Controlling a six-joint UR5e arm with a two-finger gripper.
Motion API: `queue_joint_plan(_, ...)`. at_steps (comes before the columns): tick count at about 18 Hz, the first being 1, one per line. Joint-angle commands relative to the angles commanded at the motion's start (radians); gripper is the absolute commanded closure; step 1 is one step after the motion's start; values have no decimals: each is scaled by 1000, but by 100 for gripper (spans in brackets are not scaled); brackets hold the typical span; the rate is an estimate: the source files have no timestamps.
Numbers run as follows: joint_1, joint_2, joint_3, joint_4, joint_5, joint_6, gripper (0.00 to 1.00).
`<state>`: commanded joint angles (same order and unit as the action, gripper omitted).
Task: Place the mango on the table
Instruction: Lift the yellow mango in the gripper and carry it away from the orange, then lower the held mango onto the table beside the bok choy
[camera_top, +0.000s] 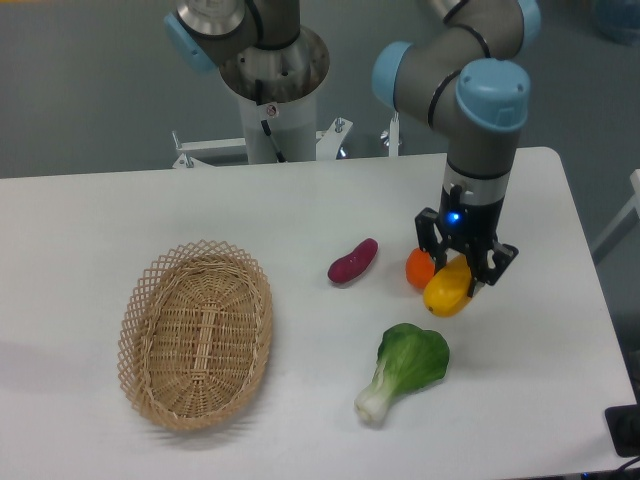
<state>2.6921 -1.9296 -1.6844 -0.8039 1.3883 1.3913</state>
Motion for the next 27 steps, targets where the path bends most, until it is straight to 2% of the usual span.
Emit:
queue_joint_plan(6,5,-121,83,41,0,44,70)
queue_joint_plan(9,6,-152,86,71,2,93,70)
queue_joint_plan(11,11,-172,86,71,2,139,69)
queue_joint_plan(23,31,-195,37,72,5,336,66)
queue_joint_plan(27,37,-195,31,74,5,336,48)
